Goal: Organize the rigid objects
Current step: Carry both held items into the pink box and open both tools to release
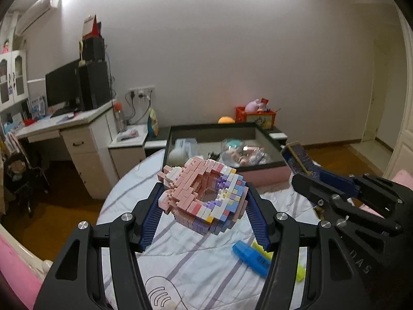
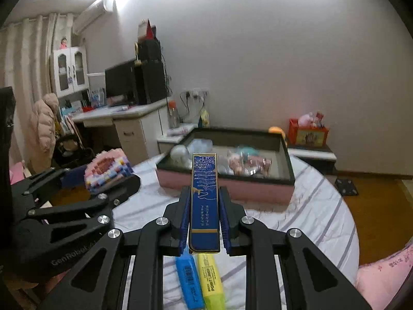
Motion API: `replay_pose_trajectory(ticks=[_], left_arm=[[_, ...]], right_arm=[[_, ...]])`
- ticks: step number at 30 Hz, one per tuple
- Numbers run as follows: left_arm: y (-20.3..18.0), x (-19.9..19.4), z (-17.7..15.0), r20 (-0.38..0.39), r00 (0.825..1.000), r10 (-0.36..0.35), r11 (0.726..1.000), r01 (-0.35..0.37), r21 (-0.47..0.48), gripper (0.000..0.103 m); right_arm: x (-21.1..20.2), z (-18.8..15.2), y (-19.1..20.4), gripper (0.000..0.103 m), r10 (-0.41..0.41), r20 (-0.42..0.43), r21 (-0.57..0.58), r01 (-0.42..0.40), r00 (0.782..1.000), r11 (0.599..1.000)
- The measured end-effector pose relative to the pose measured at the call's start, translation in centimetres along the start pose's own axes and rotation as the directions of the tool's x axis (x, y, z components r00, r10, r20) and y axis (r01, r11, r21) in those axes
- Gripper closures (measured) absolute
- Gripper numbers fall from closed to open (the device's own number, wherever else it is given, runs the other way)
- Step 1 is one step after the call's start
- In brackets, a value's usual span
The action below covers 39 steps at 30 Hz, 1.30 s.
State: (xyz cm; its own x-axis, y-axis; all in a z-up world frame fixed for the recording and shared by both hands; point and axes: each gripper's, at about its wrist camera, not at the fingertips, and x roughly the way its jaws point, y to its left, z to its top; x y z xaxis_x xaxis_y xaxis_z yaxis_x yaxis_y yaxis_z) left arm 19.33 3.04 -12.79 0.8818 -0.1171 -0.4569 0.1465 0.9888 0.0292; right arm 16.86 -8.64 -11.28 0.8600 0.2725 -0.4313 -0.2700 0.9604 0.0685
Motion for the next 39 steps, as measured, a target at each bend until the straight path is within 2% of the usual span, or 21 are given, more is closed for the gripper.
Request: replay_pose_trajectory(ticks=[12,17,23,28,39], left_arm=[[-0.5,-4.6,2.9,0.138,0.99,0.04,0.999,-0.042,0.009,0.041],[-0.7,-6.5,3.9,0.238,0.97,0.059,0.998,-0.065,0.02,0.041],[-1.0,-7.0,5.0,0.303,0.95,0.068,0.995,-0.086,0.045,0.041],[-1.4,-6.5,5.5,0.325,0.943,0.065,0.995,-0.086,0.049,0.041],[-1.6,-3.5,6.5,0.323,0.944,0.062,0.994,-0.086,0.06,0.041]], right_arm=[[-4.0,2.9,0.9,0.082,-0.025,0.13,-0.035,0.03,0.991,0.999],[-5.5,4.0,1.6,0.082,-0.043,0.188,-0.054,0.054,0.981,0.997],[-6.4,4.9,2.2,0.082,-0.076,0.244,-0.069,0.095,0.967,0.993],[-6.2,5.7,1.9,0.082,-0.089,0.27,-0.065,0.11,0.959,0.992],[-3.8,6.7,1.0,0.082,-0.115,0.264,-0.064,0.137,0.958,0.989]])
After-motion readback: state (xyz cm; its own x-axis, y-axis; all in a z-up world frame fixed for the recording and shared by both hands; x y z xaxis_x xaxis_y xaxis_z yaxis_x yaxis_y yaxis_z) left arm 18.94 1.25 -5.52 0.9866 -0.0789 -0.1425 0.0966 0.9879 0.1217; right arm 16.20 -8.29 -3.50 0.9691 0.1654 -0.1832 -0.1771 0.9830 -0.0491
